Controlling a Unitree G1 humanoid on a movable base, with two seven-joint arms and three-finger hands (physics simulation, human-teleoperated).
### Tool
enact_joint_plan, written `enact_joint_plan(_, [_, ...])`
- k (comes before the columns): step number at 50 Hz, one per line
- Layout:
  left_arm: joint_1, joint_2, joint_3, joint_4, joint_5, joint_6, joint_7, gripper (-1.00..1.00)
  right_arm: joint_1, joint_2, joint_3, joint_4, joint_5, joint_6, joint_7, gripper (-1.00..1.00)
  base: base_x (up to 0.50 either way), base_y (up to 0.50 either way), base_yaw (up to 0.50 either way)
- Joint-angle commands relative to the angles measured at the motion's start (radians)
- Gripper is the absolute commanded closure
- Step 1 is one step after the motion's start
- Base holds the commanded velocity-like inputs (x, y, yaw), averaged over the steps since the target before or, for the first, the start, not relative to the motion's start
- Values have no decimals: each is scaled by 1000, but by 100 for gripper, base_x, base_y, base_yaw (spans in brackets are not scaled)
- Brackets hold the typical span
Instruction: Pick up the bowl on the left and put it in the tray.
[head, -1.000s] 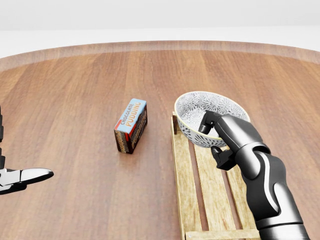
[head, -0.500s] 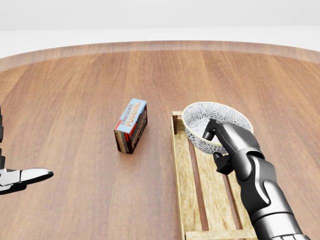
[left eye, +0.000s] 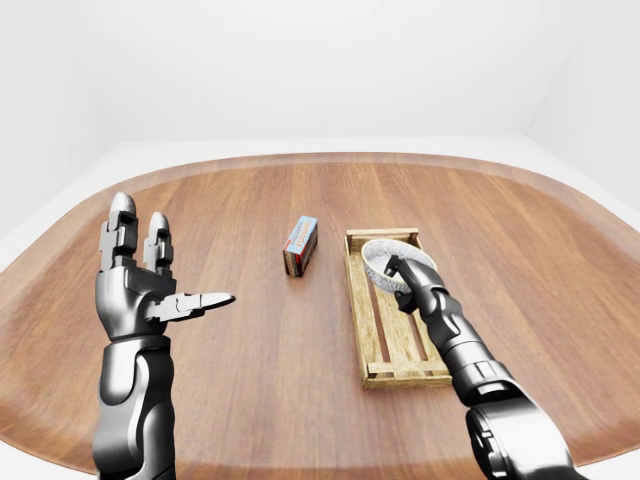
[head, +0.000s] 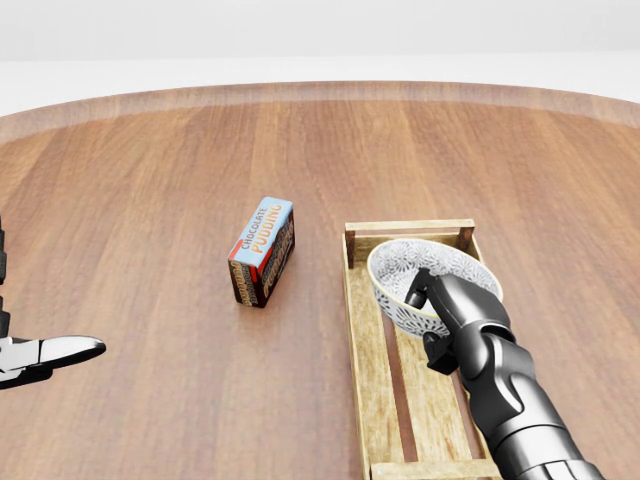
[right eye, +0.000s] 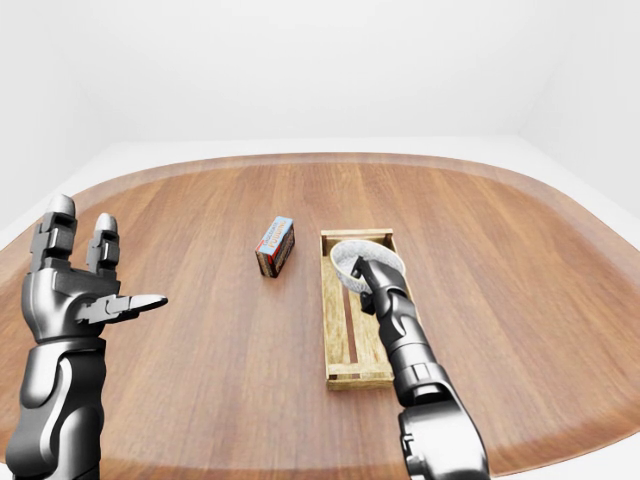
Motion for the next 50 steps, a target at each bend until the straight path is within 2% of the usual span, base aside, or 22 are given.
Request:
enact_joint_plan(1, [0, 0, 0, -1, -1, 0, 0, -100, -19, 5, 5, 80, -6, 0, -60, 100, 0, 0, 0])
enact_joint_plan(50, [-1, 2, 2, -1, -6, 0, 1, -100, -62, 23, 27, 267, 19, 0, -143, 100, 0, 0, 0])
